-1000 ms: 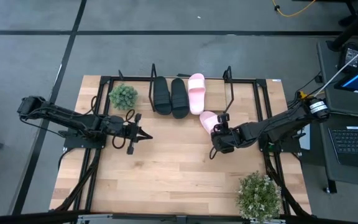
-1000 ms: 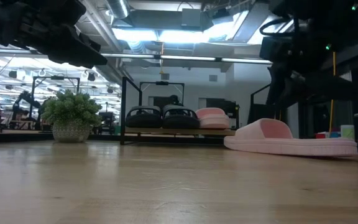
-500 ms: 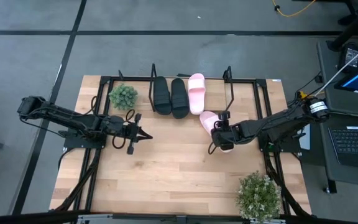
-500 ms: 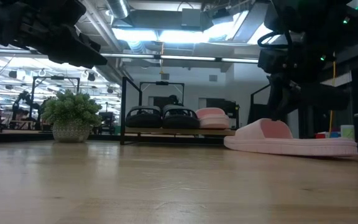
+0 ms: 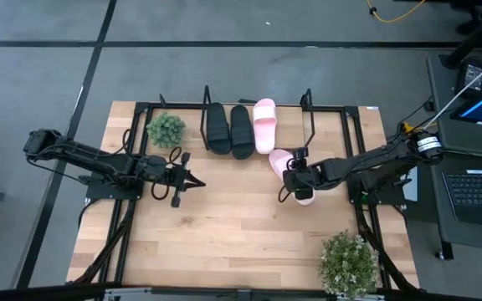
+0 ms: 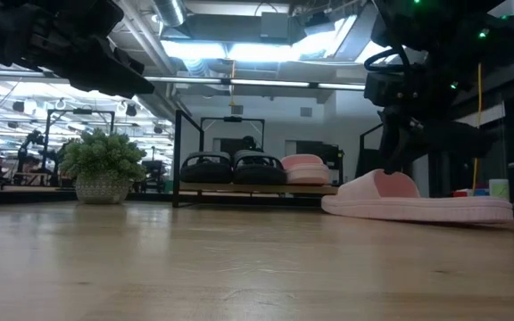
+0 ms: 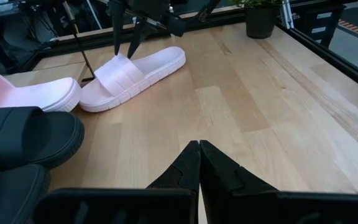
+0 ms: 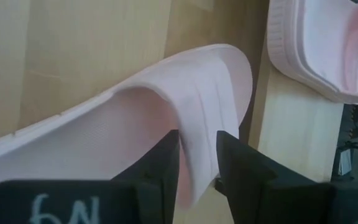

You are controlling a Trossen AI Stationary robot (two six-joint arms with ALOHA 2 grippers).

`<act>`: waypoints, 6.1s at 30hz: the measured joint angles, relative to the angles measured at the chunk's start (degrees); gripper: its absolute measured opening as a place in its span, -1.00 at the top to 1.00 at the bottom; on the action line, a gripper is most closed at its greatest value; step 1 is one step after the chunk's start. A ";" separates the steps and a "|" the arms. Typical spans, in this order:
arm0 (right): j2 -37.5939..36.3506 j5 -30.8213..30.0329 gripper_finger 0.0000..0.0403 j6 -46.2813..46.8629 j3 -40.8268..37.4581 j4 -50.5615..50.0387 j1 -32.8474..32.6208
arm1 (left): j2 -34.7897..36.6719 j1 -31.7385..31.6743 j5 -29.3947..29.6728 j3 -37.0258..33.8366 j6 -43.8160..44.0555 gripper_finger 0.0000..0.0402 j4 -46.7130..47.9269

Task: Pick and place slides into the shelf
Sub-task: Put the pink slide on the shelf

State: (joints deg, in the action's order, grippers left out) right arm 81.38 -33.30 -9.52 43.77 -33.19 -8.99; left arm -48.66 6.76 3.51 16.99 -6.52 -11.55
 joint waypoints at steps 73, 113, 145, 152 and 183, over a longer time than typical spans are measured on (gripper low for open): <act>4.02 5.07 0.95 7.78 24.10 -24.38 1.08 | -0.02 0.01 0.01 0.00 0.00 1.00 2.12; 6.98 -19.08 0.95 16.83 34.56 -32.37 11.22 | -0.02 0.02 0.04 0.00 0.02 1.00 2.49; 17.40 -21.06 0.95 -1.21 34.53 -22.05 23.30 | -0.02 0.02 0.04 0.00 -0.07 1.00 2.51; 17.40 -20.48 0.95 -2.65 34.53 -22.00 25.59 | -0.02 0.02 0.04 0.00 -0.09 1.00 2.53; 17.49 -14.58 0.95 -2.84 34.53 -19.07 28.65 | -0.02 0.00 0.04 0.00 -0.13 1.00 2.51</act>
State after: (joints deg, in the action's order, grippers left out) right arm 98.87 -47.88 -12.36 78.30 -52.26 19.66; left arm -48.69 6.76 3.55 16.99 -6.66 -9.04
